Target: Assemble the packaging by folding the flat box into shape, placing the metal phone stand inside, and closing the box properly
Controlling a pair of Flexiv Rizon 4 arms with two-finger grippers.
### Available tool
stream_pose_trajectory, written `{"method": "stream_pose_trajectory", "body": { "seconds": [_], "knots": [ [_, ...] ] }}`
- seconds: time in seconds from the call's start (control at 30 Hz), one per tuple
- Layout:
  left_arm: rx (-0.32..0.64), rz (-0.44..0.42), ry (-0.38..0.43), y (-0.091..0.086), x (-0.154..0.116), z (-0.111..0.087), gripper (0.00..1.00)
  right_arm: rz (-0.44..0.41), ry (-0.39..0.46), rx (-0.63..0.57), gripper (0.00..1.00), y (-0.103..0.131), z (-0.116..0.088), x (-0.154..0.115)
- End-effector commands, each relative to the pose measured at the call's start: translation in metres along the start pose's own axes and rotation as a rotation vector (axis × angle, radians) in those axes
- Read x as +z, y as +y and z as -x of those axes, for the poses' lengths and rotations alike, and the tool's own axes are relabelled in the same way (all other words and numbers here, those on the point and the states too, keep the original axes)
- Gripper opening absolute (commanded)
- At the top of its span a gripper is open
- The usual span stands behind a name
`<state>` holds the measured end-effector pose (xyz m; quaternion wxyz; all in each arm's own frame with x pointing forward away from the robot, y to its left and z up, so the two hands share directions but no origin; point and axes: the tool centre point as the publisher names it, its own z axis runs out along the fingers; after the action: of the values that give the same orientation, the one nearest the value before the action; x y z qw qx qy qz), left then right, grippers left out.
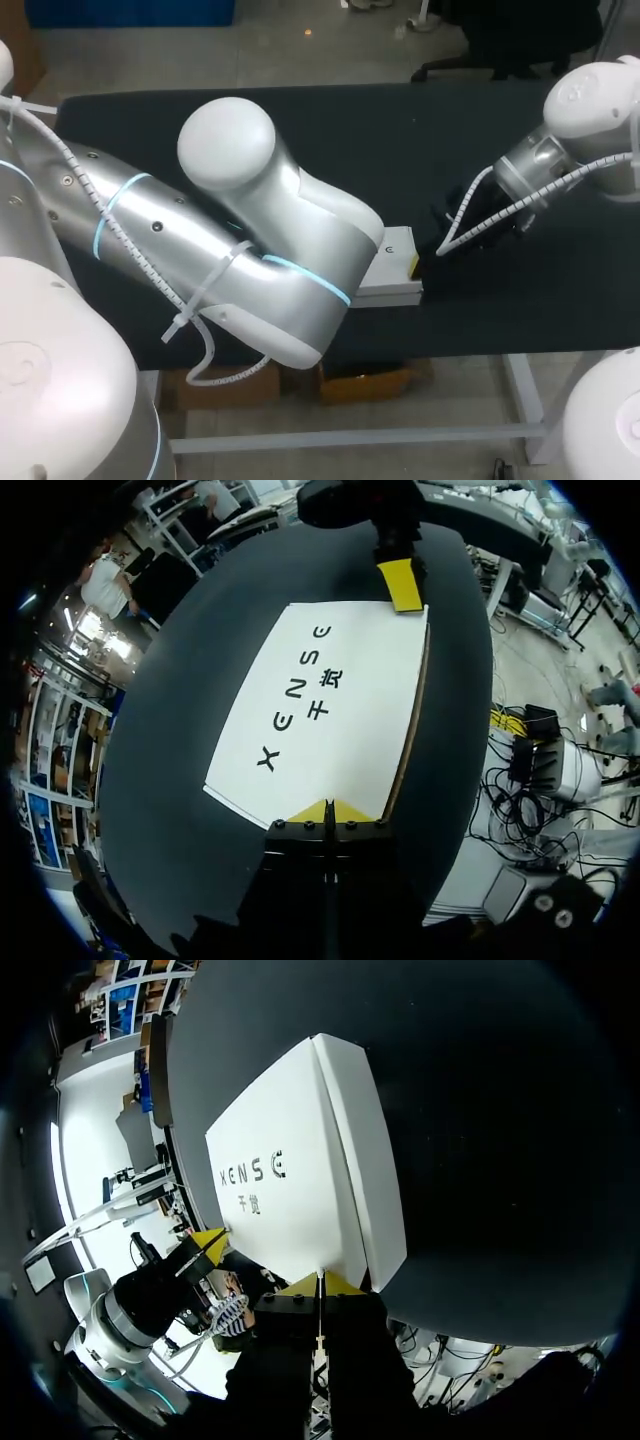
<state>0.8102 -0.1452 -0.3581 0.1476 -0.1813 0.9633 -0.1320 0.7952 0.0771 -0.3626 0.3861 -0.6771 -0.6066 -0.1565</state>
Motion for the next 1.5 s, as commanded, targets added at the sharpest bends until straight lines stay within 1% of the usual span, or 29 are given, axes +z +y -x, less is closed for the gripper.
{"method": "stream_pose_trajectory", "body": {
  "seconds": [0.03,0.73,0.83,1.0,1.13,1.33,1.5],
  "knots": [
    [0.001,0.001,0.005,0.002,-0.001,-0.001,0.00,-0.003,0.002,0.001,0.00,0.001,0.003,0.002],
    [-0.030,0.014,0.063,0.010,0.025,-0.006,0.00,-0.020,-0.016,0.048,0.00,0.009,0.018,0.017],
    [-0.036,0.008,0.062,0.010,0.023,-0.007,0.00,-0.011,-0.018,0.041,0.00,0.007,0.016,0.015],
    [-0.021,-0.008,0.031,0.008,0.010,-0.010,0.00,0.035,-0.020,0.005,0.00,-0.003,0.009,0.007],
    [-0.013,-0.010,0.023,0.005,0.007,-0.010,0.00,0.052,-0.024,-0.008,0.00,-0.006,0.006,0.006],
    [-0.001,-0.011,0.027,0.001,0.010,-0.010,0.00,0.055,-0.025,-0.013,0.00,-0.005,0.006,0.008],
    [-0.001,0.001,0.039,0.001,0.017,-0.008,0.00,0.042,-0.033,0.005,0.00,0.003,0.011,0.014]
  ]
}}
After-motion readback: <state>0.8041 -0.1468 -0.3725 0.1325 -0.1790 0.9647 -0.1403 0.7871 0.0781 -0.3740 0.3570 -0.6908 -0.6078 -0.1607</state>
